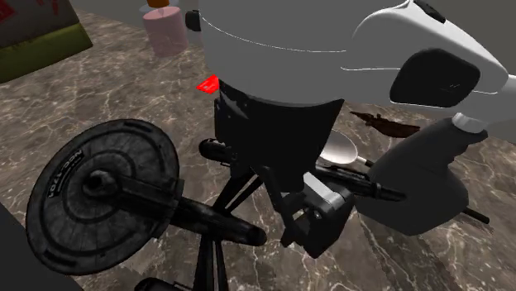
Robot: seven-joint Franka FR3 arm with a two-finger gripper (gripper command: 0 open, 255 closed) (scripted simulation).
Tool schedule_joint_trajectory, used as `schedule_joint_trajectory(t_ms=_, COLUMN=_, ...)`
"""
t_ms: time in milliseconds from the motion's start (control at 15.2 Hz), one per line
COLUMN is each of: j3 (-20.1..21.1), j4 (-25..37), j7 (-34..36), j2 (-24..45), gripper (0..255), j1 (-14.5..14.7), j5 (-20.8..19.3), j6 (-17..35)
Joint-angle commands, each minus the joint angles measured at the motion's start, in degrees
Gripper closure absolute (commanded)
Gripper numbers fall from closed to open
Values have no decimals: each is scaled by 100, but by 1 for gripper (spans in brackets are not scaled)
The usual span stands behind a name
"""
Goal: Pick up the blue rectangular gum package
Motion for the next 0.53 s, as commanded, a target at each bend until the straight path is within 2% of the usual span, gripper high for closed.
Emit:
schedule_joint_trajectory(t_ms=0, j3=112, j4=246, j7=-37, j2=397, gripper=0, j1=57, j5=-49, j6=201)
schedule_joint_trajectory(t_ms=462, j3=539, j4=1196, j7=-13, j2=1714, gripper=0, j1=298, j5=-358, j6=701)
